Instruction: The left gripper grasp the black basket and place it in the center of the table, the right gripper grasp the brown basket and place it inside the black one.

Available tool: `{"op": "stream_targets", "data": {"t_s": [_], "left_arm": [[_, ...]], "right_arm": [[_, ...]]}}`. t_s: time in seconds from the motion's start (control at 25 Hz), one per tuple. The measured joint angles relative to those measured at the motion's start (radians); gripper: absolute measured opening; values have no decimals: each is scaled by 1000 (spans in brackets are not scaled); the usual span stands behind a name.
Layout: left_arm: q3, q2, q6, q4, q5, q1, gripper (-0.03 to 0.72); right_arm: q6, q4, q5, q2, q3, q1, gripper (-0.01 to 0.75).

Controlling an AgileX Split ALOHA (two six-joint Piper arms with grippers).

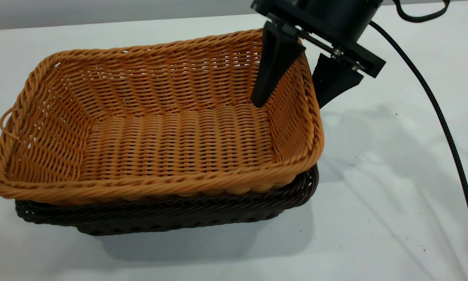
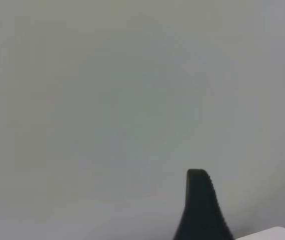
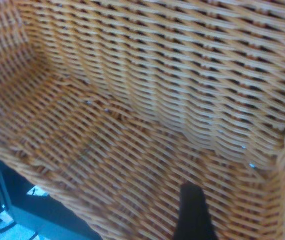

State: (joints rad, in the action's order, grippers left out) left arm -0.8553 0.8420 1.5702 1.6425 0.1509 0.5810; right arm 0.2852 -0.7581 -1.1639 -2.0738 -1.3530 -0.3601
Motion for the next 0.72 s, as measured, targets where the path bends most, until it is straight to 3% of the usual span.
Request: {"op": "stream_targets", "data": {"t_s": [0.72], "left_arm": [[0, 0, 0, 7, -6, 0, 407]], "right_arm": [[-62, 221, 34, 292, 0, 1, 478]]}}
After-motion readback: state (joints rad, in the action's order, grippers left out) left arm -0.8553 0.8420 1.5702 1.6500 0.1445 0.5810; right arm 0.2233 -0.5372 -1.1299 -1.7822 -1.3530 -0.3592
